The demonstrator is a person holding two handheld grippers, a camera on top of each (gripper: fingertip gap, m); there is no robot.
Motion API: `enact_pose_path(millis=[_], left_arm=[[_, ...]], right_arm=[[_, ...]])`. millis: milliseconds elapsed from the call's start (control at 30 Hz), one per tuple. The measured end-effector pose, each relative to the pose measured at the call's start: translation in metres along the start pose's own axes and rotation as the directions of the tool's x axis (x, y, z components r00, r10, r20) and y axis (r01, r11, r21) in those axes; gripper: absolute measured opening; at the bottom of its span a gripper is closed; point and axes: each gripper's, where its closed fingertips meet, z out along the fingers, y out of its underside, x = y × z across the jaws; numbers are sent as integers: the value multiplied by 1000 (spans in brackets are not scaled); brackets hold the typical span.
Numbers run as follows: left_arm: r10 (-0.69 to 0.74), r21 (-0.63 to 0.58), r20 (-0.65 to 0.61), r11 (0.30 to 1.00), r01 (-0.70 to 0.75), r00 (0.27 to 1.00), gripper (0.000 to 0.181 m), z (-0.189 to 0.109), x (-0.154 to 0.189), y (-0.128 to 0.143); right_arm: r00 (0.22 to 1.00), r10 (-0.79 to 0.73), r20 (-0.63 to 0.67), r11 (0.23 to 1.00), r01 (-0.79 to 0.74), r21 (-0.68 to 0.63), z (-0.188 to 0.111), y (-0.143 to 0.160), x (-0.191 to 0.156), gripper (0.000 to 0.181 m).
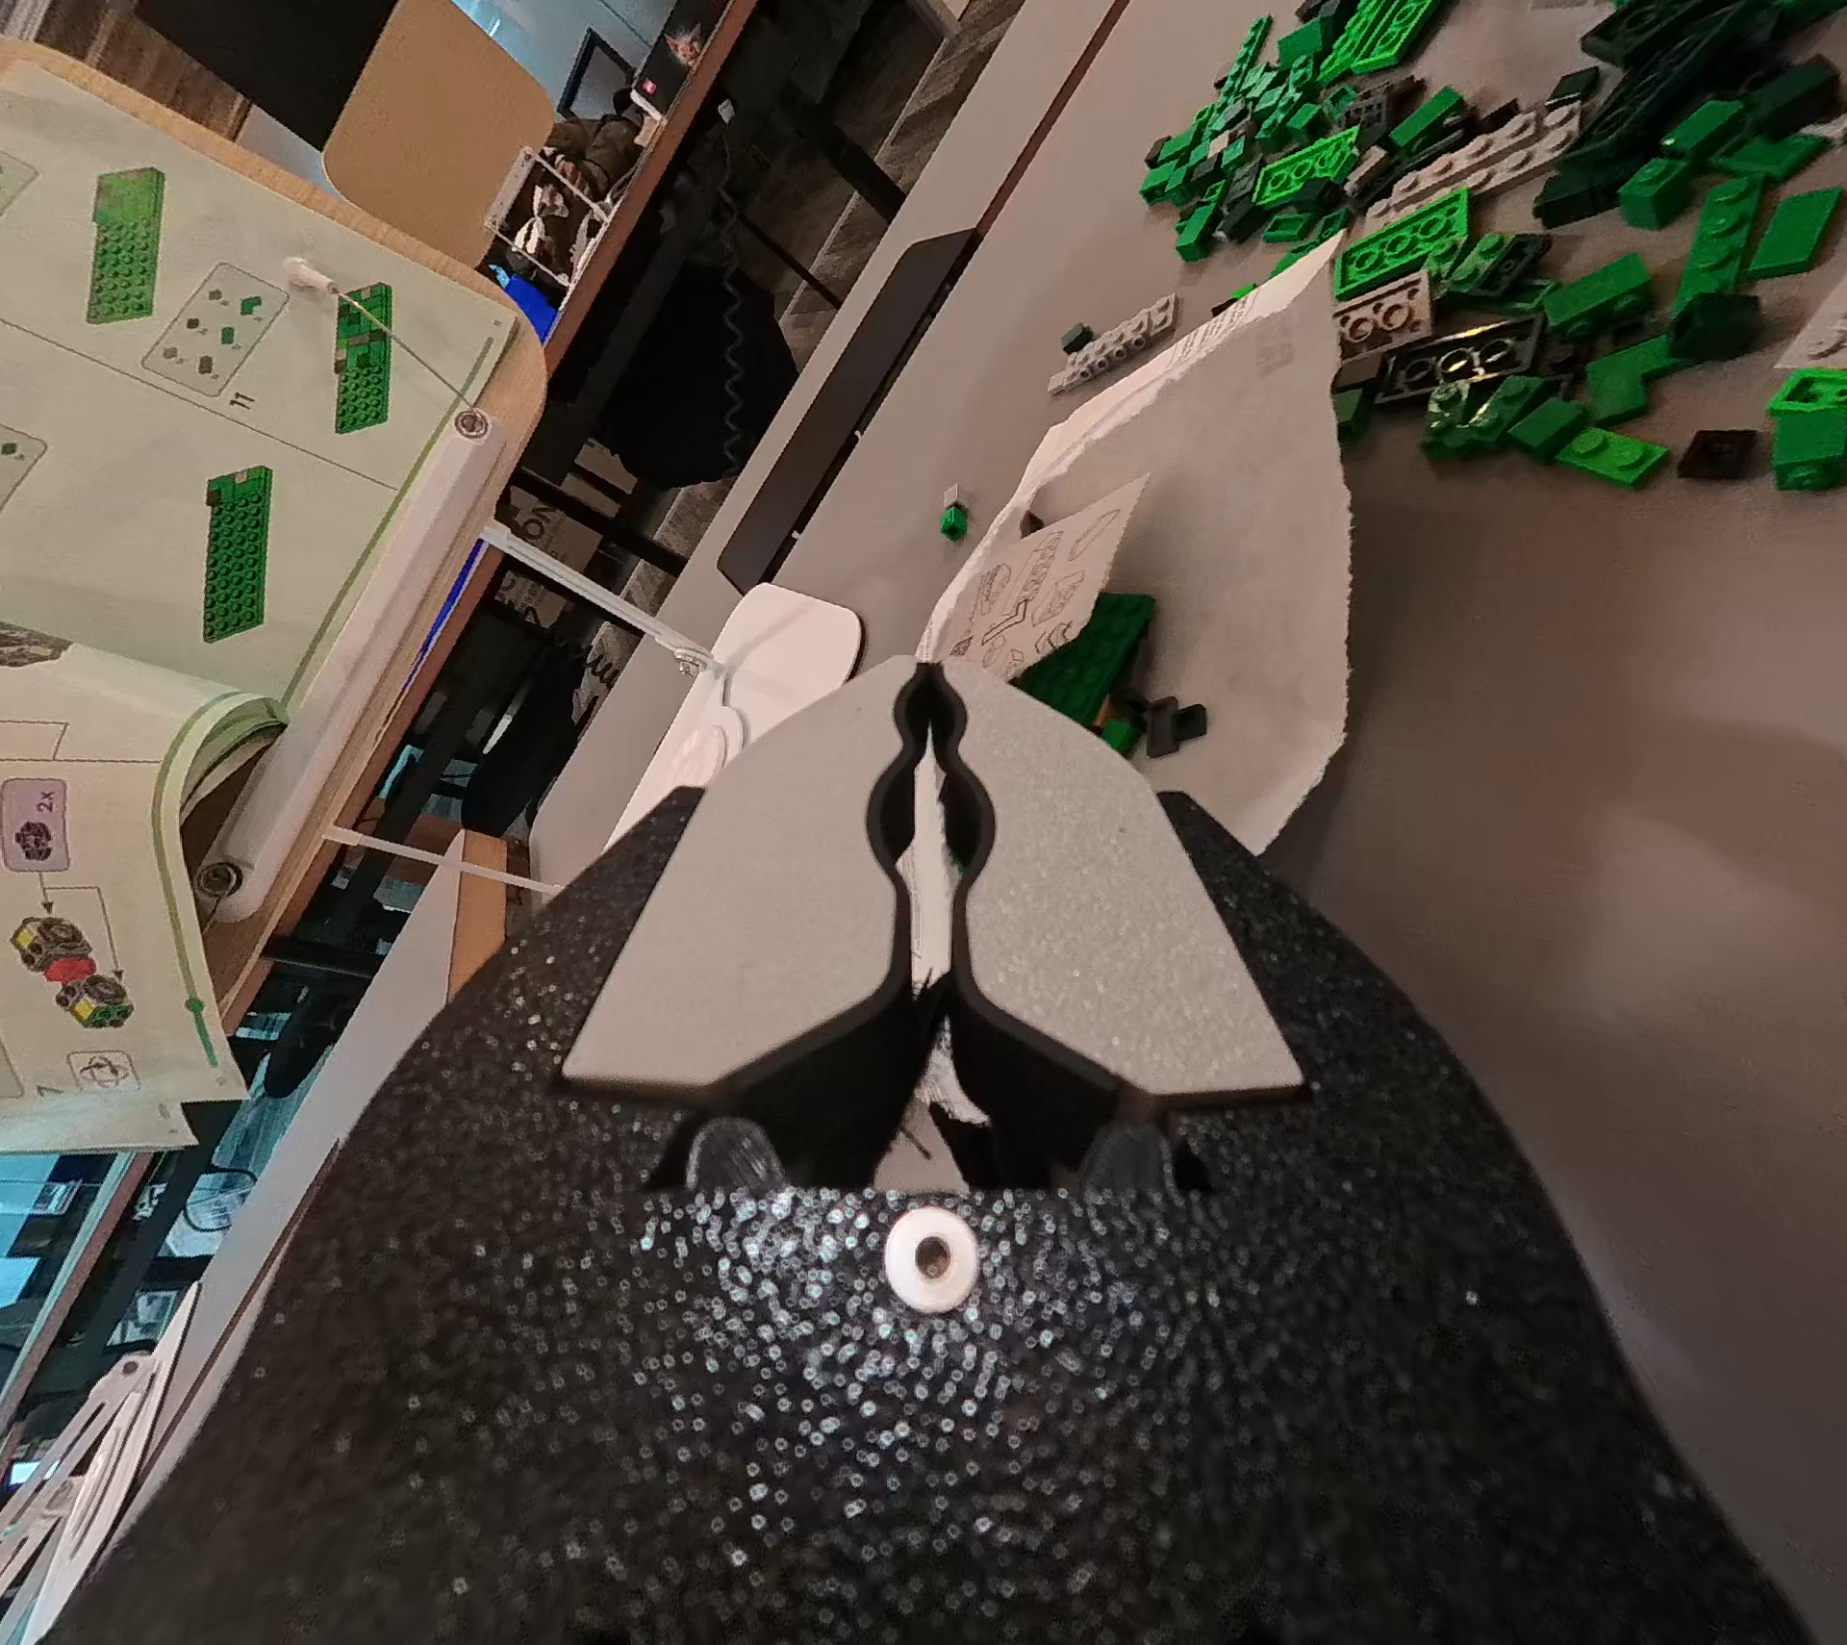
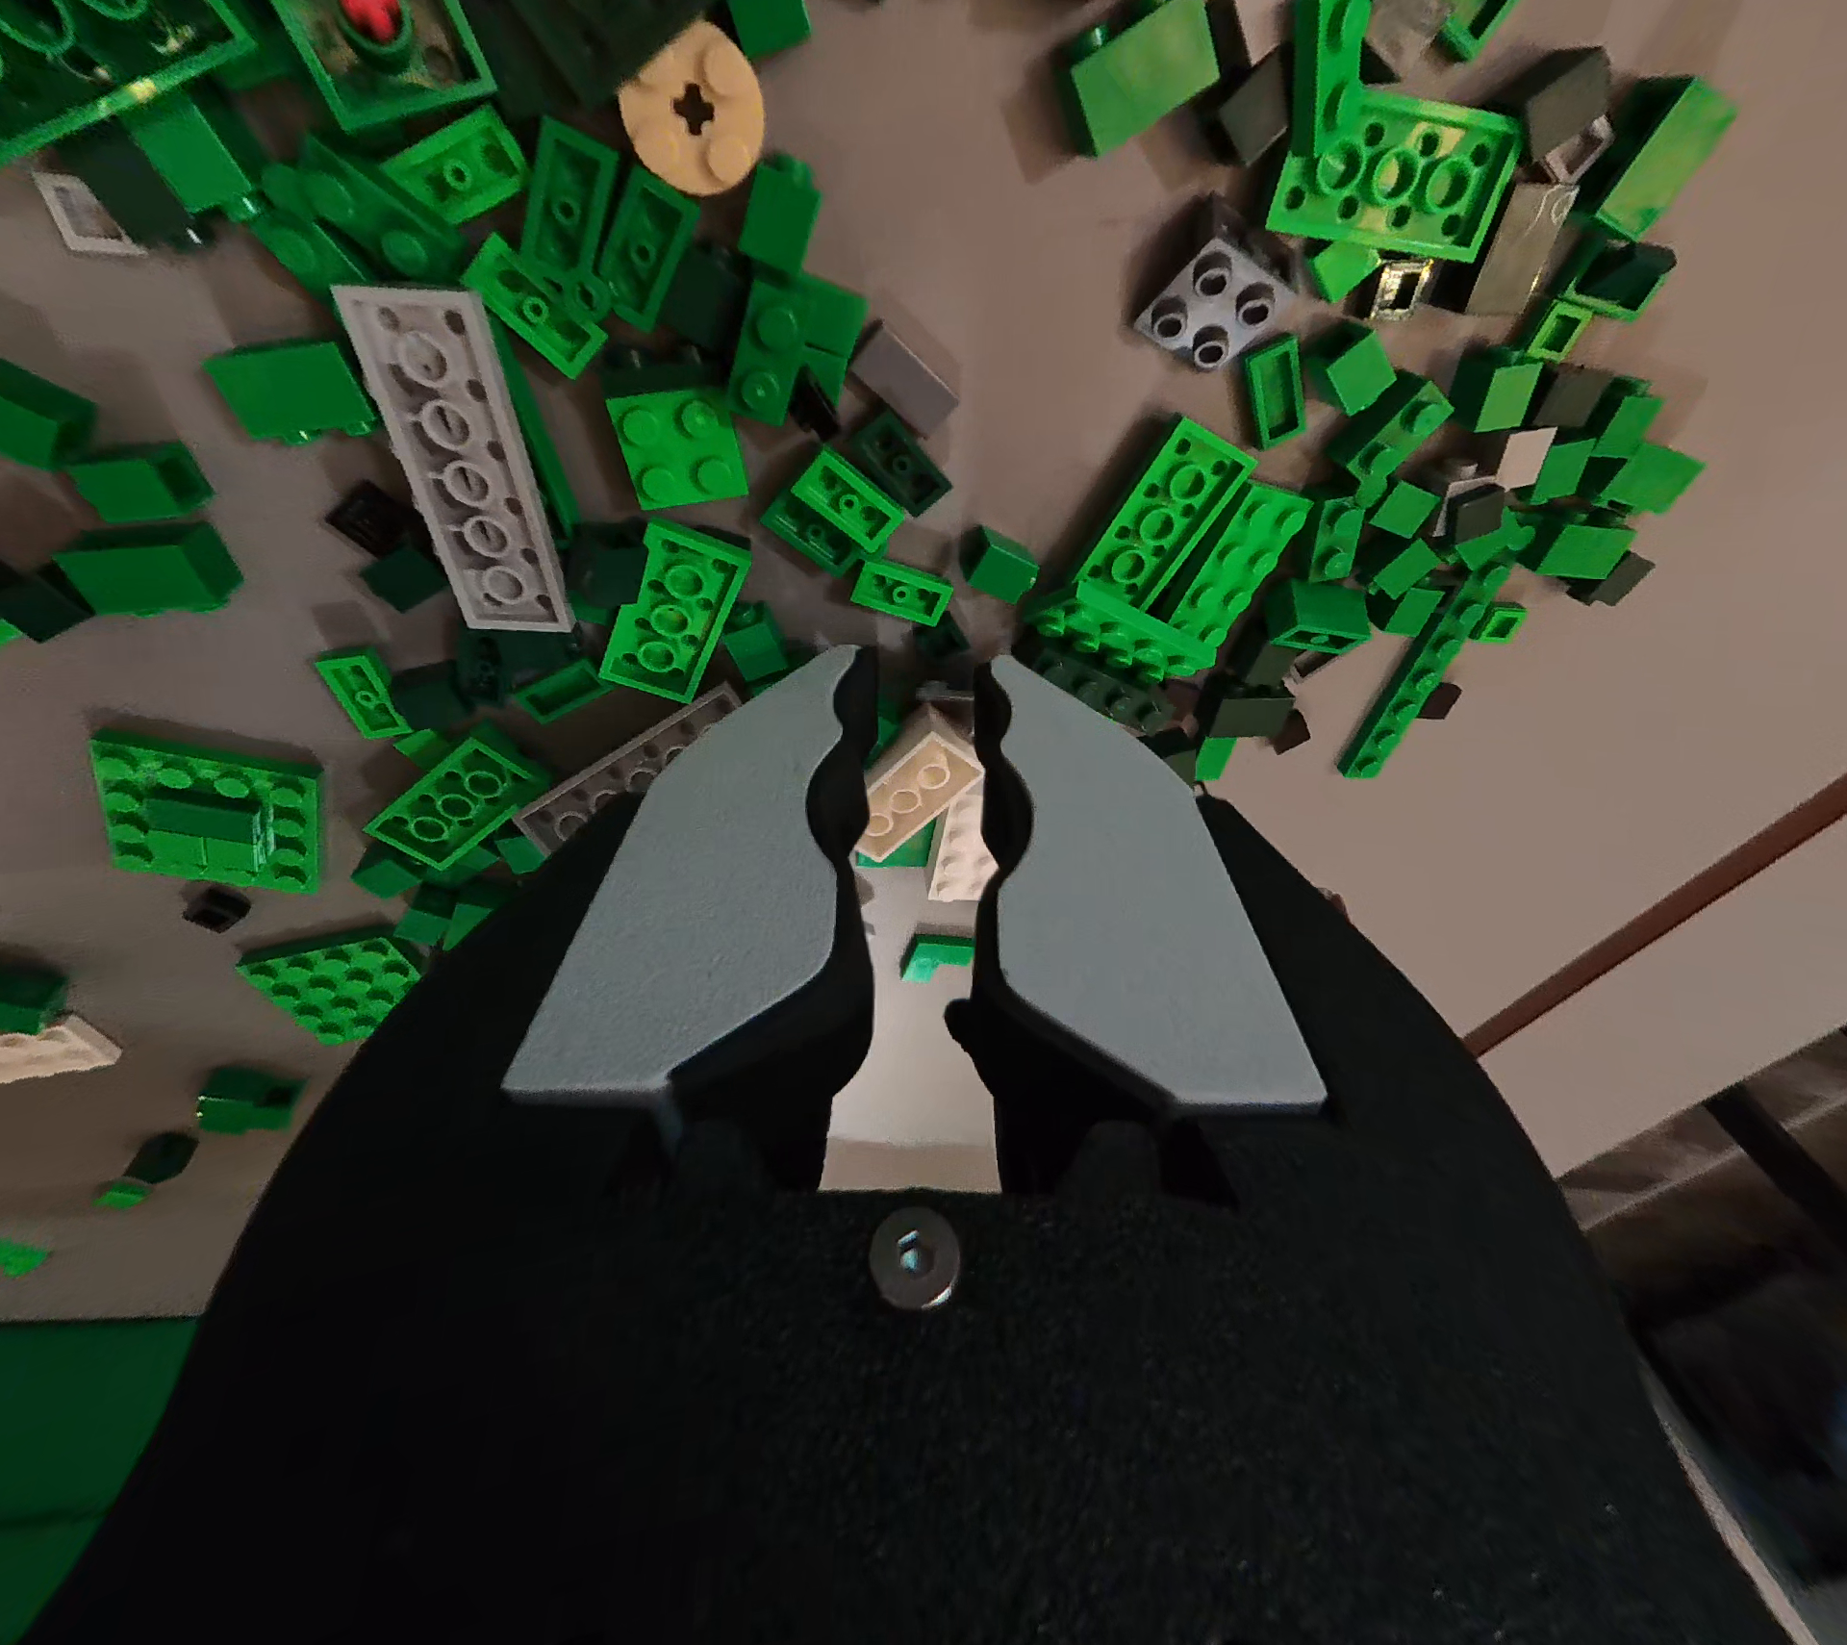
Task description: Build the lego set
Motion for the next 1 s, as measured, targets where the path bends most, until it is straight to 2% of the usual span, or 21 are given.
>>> enact_pose_path(millis=[367,400,433,600,667,767,867,1000], left_arm=[[11,-5,1,1000,-11,1000,0,0,0,0],[13,-5,2,1000,-13,1000,0,0,0,0],[14,-5,4,1000,-14,1000,0,-1,0,0],[-33,3,10,999,33,999,0,-2,-4,-2],[-88,19,-8,996,88,996,0,-3,-5,-3],[-111,25,-9,993,112,994,0,-4,-8,-2],[-88,22,0,996,88,996,0,-5,-7,-3],[-57,16,5,998,57,998,0,-4,-5,-4]], right_arm=[[1000,27,-6,999,-27,28,1,-3,1,8],[999,34,-15,999,-33,33,0,-3,2,8],[999,39,-37,998,-37,41,-1,-3,4,0],[986,85,-145,986,-62,155,-24,-23,13,0],[979,101,-178,989,-80,124,-28,-21,15,0],[973,200,-112,979,-193,73,-20,-7,11,8],[925,380,2,911,-374,170,-13,-13,12,9],[874,486,15,846,-475,242,-10,-18,19,10]])
